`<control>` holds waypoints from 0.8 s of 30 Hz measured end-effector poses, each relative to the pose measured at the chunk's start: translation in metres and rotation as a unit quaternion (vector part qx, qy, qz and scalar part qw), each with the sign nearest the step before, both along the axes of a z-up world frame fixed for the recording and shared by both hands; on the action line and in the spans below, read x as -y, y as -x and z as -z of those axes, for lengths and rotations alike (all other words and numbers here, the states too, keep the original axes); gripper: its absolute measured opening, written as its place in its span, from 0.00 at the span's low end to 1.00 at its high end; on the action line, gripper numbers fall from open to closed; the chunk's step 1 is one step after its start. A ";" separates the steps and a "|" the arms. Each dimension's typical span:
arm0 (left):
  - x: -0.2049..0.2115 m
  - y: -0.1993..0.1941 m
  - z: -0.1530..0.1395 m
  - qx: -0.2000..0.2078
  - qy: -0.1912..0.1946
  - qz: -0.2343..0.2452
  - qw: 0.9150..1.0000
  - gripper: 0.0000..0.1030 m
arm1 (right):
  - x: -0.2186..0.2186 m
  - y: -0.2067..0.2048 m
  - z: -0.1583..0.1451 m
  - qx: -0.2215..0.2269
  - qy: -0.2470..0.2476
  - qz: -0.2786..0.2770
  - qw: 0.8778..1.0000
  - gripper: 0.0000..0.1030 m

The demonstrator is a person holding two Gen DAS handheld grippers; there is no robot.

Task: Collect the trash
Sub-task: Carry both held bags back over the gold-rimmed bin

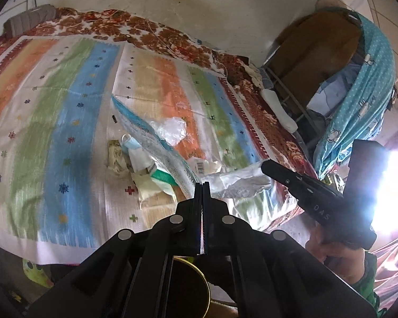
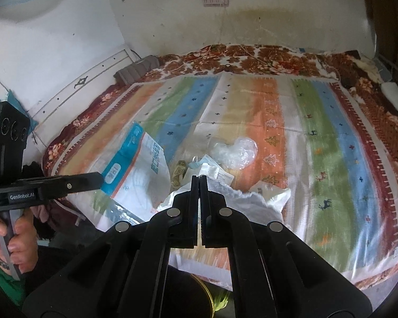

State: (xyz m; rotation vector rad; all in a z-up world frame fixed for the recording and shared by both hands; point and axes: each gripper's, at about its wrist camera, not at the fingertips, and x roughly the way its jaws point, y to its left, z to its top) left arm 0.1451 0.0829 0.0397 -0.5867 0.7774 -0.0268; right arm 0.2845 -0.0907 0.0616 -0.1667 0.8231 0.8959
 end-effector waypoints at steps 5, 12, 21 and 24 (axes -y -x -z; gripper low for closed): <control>0.011 0.025 -0.004 0.013 -0.017 0.012 1.000 0.00 | 0.005 0.022 -0.002 0.011 0.005 -0.006 1.000 0.00; 0.018 0.059 0.012 -0.004 -0.021 0.021 1.000 0.00 | 0.018 0.054 0.007 0.015 0.008 0.013 1.000 0.00; 0.026 0.085 0.022 -0.009 -0.019 0.032 0.999 0.00 | 0.016 0.088 0.018 0.018 0.024 -0.016 0.999 0.00; 0.031 0.094 0.026 -0.015 -0.018 0.037 0.999 0.00 | 0.019 0.097 0.022 0.019 0.028 -0.021 0.999 0.00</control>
